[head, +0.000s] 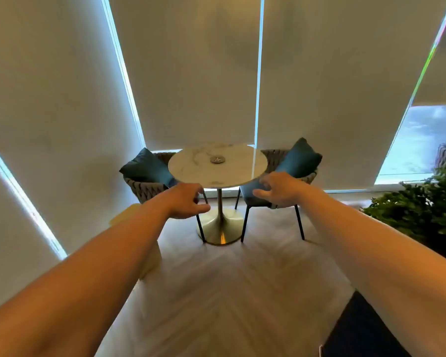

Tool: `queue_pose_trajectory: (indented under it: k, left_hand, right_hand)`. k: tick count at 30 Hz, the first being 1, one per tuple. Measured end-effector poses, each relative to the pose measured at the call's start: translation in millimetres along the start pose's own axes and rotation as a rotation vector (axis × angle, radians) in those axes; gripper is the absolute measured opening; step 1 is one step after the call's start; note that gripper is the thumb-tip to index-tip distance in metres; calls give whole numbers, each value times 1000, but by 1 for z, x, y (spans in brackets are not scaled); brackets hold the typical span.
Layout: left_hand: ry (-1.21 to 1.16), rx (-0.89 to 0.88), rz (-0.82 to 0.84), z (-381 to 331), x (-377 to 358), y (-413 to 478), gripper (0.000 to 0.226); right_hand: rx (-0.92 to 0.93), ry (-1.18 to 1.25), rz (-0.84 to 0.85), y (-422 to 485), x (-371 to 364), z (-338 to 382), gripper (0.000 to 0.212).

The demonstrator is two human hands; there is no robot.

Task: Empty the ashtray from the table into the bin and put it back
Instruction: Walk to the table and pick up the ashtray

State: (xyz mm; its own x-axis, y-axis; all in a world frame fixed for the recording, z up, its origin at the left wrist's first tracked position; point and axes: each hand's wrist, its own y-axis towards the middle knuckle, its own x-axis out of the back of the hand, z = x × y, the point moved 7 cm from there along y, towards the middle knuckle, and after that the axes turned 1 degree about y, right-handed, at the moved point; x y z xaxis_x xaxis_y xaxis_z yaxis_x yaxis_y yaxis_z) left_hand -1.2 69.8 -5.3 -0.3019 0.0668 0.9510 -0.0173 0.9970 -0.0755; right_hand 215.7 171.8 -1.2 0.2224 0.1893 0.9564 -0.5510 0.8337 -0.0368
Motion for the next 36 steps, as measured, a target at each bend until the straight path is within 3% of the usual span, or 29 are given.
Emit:
queue_pose_trajectory:
  k: [3, 7, 15, 26, 36]
  left_hand:
    - [7, 41, 58, 13, -34, 11, 63]
    - [-19, 81, 156, 34, -93, 32, 62]
    - [-67, 151, 342, 64, -178, 108, 60]
    - [-261, 257, 389, 76, -197, 233, 62]
    - [-328, 266, 383, 160, -198, 386, 64]
  right_hand:
    - [17, 8, 57, 7, -33, -3, 50]
    - [-30, 86, 153, 20, -97, -21, 67]
    - [-50, 143, 353, 93, -200, -75, 67]
    - [-78, 232, 502, 216, -220, -135, 69]
    - [-115, 266, 533, 373, -231, -160, 64]
